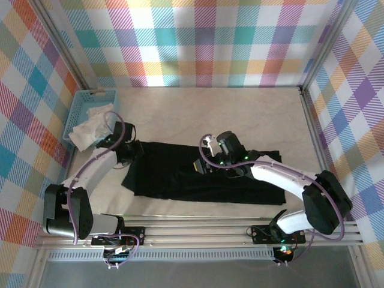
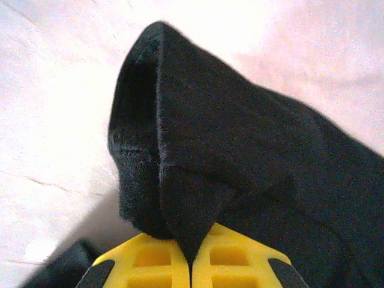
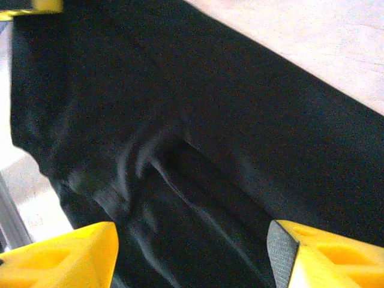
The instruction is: Fold the inside-out t-shirt
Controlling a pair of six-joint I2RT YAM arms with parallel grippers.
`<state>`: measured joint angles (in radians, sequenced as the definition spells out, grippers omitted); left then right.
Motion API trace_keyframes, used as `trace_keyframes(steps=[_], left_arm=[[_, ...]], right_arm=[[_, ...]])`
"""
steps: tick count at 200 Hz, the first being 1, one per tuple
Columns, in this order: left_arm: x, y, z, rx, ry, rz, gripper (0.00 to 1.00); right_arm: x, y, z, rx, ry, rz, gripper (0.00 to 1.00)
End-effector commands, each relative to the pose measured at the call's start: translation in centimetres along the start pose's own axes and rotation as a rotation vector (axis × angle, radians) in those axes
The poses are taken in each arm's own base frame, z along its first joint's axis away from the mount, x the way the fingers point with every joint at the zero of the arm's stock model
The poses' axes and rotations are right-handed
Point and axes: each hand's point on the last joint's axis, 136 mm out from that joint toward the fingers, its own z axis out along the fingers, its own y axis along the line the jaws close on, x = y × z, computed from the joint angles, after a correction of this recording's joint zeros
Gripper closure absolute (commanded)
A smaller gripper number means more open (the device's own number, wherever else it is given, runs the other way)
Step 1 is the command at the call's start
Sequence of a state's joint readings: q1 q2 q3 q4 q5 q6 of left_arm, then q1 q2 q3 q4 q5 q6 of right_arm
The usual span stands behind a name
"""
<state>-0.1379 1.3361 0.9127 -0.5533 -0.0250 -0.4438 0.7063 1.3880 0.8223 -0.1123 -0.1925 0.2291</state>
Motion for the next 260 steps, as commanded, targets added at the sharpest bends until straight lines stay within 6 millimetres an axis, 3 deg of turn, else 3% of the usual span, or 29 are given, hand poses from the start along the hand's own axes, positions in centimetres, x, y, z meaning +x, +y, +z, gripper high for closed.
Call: trace_keyframes(steps=[1,44,54,76,116,145,162,188,210,239,260], left_arm=[[-3.5,3.0,-3.1,-0.167,-0.045,0.052,1.00],[-11.2,8.8,-7.9,-0.511,-0.093,0.216,1.00],[-13.0,9.3,-9.1,-0.569,-0.117,0.244,1.00],[-14.7,7.8,-9.6,-0.524,-0.107,0.267,1.00],[-13.3,3.1,-9.5,-0.389,-0.098,0.293,1.00],[-10.9,0.2,-9.6,-0.314,-0.048,0.301,1.00],[-8.5,-2.5,-9.4,-0.235,-0.015,0.296,1.00],[-2.9,-9.9,-8.0,-0.021,0.050,0.297,1.00],[2.9,-16.7,-5.6,0.137,0.135,0.294,1.00],[9.8,-23.5,-2.7,0.252,0.273,0.353,0.67],[11.2,-25.3,-3.5,0.305,0.295,0.385,0.50]], right_arm=[[0.3,-1.1,-1.0,-0.005,0.037,0.106,0.32],[0.5,-4.4,-2.1,0.072,0.078,0.224,0.32],[0.5,-4.9,-2.2,0.080,0.080,0.239,0.32],[0.7,-5.2,-2.0,0.084,0.088,0.250,0.32],[1.1,-5.9,-1.8,0.119,0.112,0.244,0.31],[1.2,-6.3,-1.8,0.128,0.126,0.246,0.31],[1.2,-6.8,-2.2,0.146,0.130,0.247,0.31],[1.0,-7.7,-3.2,0.172,0.113,0.260,0.30],[0.8,-8.4,-4.2,0.195,0.094,0.272,0.30],[1.4,-9.4,-5.2,0.238,0.091,0.294,0.30],[1.7,-10.3,-5.7,0.272,0.079,0.322,0.29]])
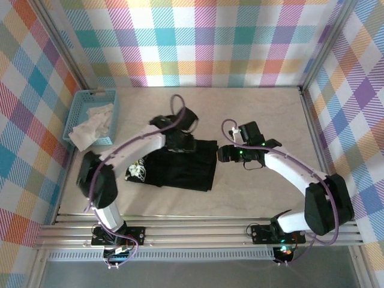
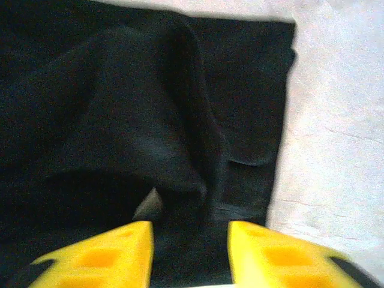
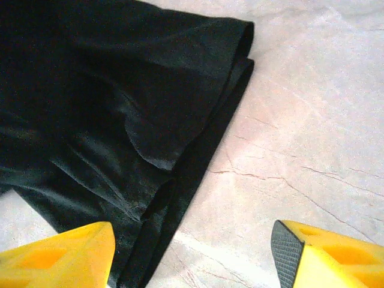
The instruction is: Fold the inside-out t-shirt
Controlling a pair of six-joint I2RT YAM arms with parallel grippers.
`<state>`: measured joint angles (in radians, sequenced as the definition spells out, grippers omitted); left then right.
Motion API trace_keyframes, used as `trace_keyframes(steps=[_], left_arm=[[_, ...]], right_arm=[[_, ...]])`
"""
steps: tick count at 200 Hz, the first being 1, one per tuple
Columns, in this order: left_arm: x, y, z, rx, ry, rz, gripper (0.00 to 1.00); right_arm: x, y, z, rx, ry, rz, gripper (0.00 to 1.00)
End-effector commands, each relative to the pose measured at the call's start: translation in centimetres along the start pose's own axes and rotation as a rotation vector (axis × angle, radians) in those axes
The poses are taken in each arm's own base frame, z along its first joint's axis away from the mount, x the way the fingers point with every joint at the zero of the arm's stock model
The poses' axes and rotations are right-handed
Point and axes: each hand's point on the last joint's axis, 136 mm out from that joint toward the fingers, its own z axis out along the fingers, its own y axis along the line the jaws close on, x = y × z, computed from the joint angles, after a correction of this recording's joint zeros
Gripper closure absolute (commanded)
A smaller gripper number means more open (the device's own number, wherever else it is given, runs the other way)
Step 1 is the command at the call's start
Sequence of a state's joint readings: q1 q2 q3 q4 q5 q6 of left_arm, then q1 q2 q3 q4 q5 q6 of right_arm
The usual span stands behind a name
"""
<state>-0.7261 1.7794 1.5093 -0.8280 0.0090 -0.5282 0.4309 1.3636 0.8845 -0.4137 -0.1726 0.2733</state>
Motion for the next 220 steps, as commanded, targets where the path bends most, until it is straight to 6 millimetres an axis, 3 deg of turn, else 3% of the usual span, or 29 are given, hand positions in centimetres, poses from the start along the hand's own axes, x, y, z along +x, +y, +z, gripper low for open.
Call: trace_keyframes(steps=[1,15,32,54,76,103,120,145,163,188,220], left_arm=[[-0.3,-3.9,-0.9,0.148,0.002,-0.044,0.49],[-0.1,-3.2,-2.5,0.143,-0.034,-0.012,0.41],[0.6,0.7,-4.0,0.057,-0.083,-0.010,0.31],[1.5,5.8,-3.6,0.017,-0.092,-0.089,0.28],[1.9,8.4,-3.0,-0.031,-0.105,-0.092,0.21],[1.2,10.1,-1.1,-0.032,-0.088,-0.106,0.17],[1.5,9.6,0.3,0.005,-0.043,-0.093,0.18],[2.4,8.4,2.1,0.090,0.003,-0.104,0.22],[2.9,8.1,3.3,0.113,0.022,-0.113,0.30],[3.4,7.6,3.7,0.129,0.029,-0.099,0.50],[3.5,6.5,2.5,0.170,-0.016,-0.049,0.78]], right_arm=[[0.2,-1.1,-0.8,0.039,-0.011,0.021,0.29],[0.1,-1.2,-0.5,0.033,-0.019,0.050,0.29],[-0.4,0.4,0.4,-0.068,-0.016,0.075,0.29],[-1.8,3.6,2.0,-0.246,-0.016,0.094,0.28],[-3.4,6.3,3.8,-0.327,0.000,0.077,0.28],[-4.2,8.2,7.2,-0.318,0.063,0.056,0.28],[-3.9,9.0,8.9,-0.300,0.101,0.042,0.28],[-2.9,9.0,11.0,-0.250,0.155,0.049,0.36],[-2.6,8.7,12.1,-0.230,0.175,0.066,0.48],[-3.3,8.6,12.1,-0.209,0.163,0.056,0.67],[-5.1,7.4,10.7,-0.133,0.109,0.025,0.84]])
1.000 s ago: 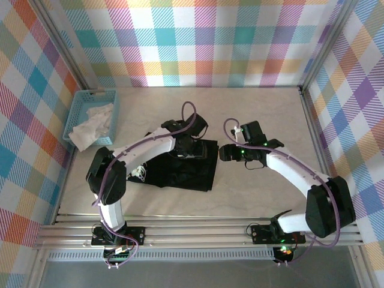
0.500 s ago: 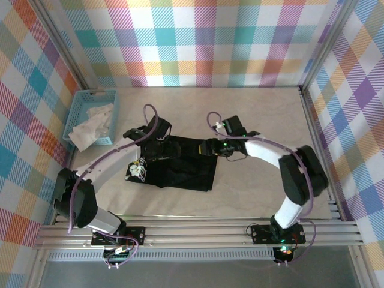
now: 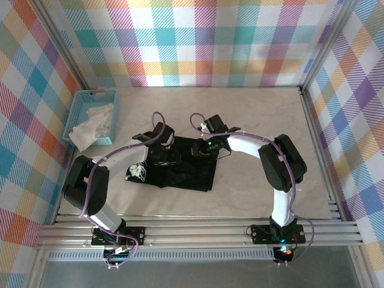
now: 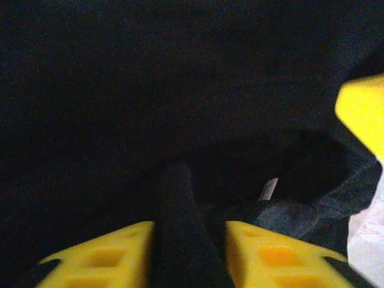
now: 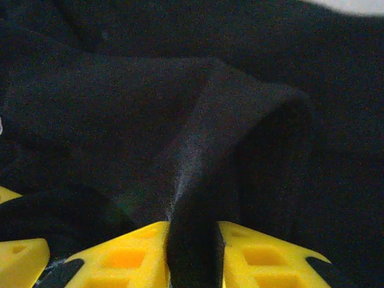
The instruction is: Fold the inside-out t-shirt
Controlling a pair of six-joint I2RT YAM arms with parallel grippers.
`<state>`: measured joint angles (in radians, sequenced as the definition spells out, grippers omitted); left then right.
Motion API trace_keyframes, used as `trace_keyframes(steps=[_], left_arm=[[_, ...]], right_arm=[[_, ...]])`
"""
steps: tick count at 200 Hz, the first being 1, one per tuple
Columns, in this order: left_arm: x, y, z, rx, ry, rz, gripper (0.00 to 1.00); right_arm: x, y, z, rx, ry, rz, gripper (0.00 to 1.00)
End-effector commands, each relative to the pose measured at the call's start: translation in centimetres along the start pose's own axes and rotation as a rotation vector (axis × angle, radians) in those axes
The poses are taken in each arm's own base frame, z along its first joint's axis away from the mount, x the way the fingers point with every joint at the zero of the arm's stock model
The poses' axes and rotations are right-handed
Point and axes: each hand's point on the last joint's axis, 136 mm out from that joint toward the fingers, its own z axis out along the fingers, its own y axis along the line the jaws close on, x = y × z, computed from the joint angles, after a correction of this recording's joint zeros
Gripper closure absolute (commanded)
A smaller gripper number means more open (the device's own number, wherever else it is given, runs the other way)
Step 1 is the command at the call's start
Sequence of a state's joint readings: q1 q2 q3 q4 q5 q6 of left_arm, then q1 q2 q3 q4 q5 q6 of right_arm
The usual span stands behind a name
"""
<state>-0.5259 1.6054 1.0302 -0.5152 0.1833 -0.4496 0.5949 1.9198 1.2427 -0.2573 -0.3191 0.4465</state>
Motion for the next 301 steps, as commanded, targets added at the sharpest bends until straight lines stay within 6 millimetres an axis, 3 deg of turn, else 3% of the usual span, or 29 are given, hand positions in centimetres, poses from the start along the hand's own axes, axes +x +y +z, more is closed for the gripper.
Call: trace_keyframes(steps=[1,32,66,88,106,126,169,189,213,234,267,301], left_arm=[[0.0,-2.0,-1.2,0.079,-0.046,0.062,0.79],[0.5,-4.1,-2.9,0.129,-0.079,0.157,0.92],[1.1,-7.3,-4.7,0.218,-0.119,0.271,0.93],[2.3,-9.0,-4.4,0.264,-0.101,0.328,0.91],[3.4,-10.2,-3.5,0.286,-0.073,0.368,0.87],[5.0,-11.4,-2.1,0.299,-0.025,0.413,0.79],[8.5,-16.1,0.3,0.385,0.063,0.511,0.52],[9.6,-19.3,-0.1,0.460,0.059,0.591,0.46],[9.6,-20.4,-1.9,0.506,0.019,0.629,0.43],[7.8,-18.7,-4.1,0.445,-0.082,0.637,0.41],[2.5,-10.6,-5.5,0.223,-0.179,0.396,0.35],[-2.1,-2.8,-5.2,0.100,-0.203,0.068,0.33]], right_arm=[[-2.1,0.0,-2.1,0.053,-0.060,-0.032,0.85],[-3.1,-0.1,-3.9,0.034,-0.083,-0.029,0.91],[-4.0,0.3,-5.2,-0.039,-0.070,0.001,0.93],[-4.3,-0.1,-5.5,-0.065,-0.040,0.024,0.92],[-4.3,-0.8,-5.4,-0.072,-0.011,0.048,0.90],[-4.0,-2.0,-5.0,-0.054,0.031,0.068,0.80],[-4.5,-7.6,-5.0,0.067,0.056,0.148,0.70],[-4.9,-8.5,-6.7,0.077,0.013,0.168,0.67],[-3.6,-8.2,-9.0,0.074,-0.036,0.167,0.61],[-0.5,-6.6,-10.3,-0.008,-0.048,0.180,0.56],[5.3,-1.5,-10.8,-0.238,-0.013,0.172,0.46],[9.6,1.2,-8.1,-0.237,0.095,0.177,0.39]])
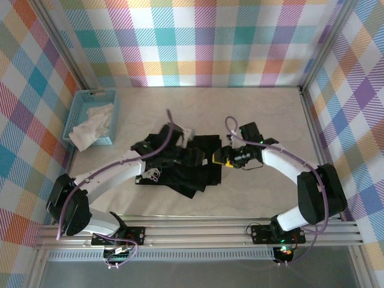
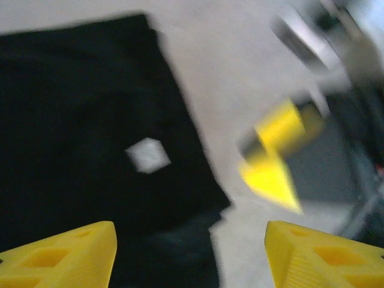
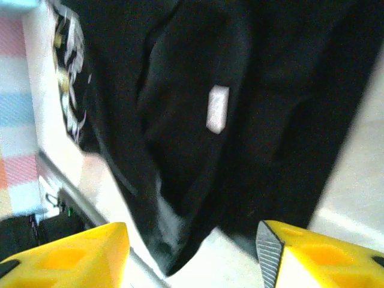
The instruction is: Fold the inside-out t-shirt
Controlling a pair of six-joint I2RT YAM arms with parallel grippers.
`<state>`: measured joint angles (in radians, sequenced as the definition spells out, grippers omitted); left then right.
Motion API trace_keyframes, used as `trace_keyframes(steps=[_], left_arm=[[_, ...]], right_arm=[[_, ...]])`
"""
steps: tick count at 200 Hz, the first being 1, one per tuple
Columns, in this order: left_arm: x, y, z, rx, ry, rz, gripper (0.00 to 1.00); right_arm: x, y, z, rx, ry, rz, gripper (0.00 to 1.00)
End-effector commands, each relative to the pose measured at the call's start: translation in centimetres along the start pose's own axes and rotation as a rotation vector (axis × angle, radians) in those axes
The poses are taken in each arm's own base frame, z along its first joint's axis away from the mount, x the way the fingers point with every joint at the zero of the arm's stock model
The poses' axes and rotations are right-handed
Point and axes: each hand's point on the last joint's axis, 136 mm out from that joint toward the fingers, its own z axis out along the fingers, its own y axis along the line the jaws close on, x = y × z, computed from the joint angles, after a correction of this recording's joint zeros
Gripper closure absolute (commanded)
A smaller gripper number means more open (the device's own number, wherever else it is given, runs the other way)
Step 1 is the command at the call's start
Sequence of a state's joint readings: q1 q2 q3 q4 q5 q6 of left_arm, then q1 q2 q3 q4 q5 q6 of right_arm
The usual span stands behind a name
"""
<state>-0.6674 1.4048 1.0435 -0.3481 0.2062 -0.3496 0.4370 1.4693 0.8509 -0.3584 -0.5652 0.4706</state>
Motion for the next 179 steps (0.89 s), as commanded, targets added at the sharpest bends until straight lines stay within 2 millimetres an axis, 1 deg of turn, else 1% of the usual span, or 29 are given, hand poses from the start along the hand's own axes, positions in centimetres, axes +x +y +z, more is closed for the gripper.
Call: trace_keyframes(steps=[1,11,20,29,35,46,56,57,61,73,81,93,103,115,123,132,143,159,167,179], left_arm=[[1.4,7.2,-0.1,-0.187,0.047,-0.211,0.33],[1.1,8.7,-0.2,-0.211,0.039,-0.255,0.33],[1.0,9.7,-0.2,-0.223,0.043,-0.280,0.33],[1.0,10.5,-0.2,-0.234,0.047,-0.299,0.33],[1.0,10.8,-0.3,-0.236,0.049,-0.308,0.33],[0.9,10.9,-0.3,-0.232,0.050,-0.307,0.33],[0.9,10.8,-0.5,-0.231,0.047,-0.303,0.33],[0.9,10.8,-0.5,-0.231,0.048,-0.303,0.33],[1.0,10.8,-0.5,-0.230,0.051,-0.302,0.33],[1.1,10.8,-0.7,-0.232,0.053,-0.298,0.33],[1.1,10.8,-0.9,-0.233,0.050,-0.296,0.33],[0.9,10.7,-1.2,-0.232,0.041,-0.293,0.33],[0.7,10.5,-1.5,-0.227,0.032,-0.289,0.32],[0.5,10.5,-1.8,-0.227,0.025,-0.286,0.32],[0.4,10.5,-1.9,-0.227,0.023,-0.282,0.32],[0.5,10.5,-1.8,-0.229,0.026,-0.277,0.32],[0.7,10.9,-1.7,-0.241,0.034,-0.273,0.29],[1.1,11.3,-1.2,-0.244,0.056,-0.276,0.29],[1.4,11.4,-1.0,-0.244,0.068,-0.280,0.28],[1.5,11.5,-0.8,-0.244,0.075,-0.277,0.28]], right_arm=[[2.0,2.1,2.1,-0.071,0.054,0.016,0.39],[2.4,2.2,3.4,-0.071,0.072,0.016,0.38],[2.5,2.3,4.4,-0.068,0.085,0.018,0.39],[2.4,2.1,5.3,-0.052,0.093,0.018,0.41],[2.2,1.8,5.8,-0.032,0.096,0.021,0.45],[1.7,1.5,6.2,-0.009,0.098,0.017,0.59],[1.1,1.3,5.8,0.036,0.078,-0.006,0.71],[1.1,1.3,5.8,0.036,0.078,-0.006,0.71],[0.8,1.2,5.4,0.056,0.065,-0.019,0.76],[0.1,1.4,4.1,0.093,0.035,-0.059,0.88],[-0.3,1.7,3.1,0.106,0.013,-0.079,0.93],[-0.7,2.3,1.6,0.110,-0.015,-0.100,0.97],[-0.8,2.9,0.4,0.109,-0.035,-0.112,0.98],[-0.6,3.2,-0.6,0.117,-0.049,-0.123,0.98],[-0.4,2.8,-1.0,0.133,-0.051,-0.123,0.98],[-0.2,1.9,-1.2,0.159,-0.049,-0.116,0.98],[0.0,0.4,-0.9,0.185,-0.041,-0.091,0.96],[0.1,-1.6,0.1,0.213,-0.021,-0.054,0.93],[0.1,-2.5,0.7,0.234,-0.011,-0.041,0.90],[0.0,-3.6,1.6,0.258,0.006,-0.021,0.83]])
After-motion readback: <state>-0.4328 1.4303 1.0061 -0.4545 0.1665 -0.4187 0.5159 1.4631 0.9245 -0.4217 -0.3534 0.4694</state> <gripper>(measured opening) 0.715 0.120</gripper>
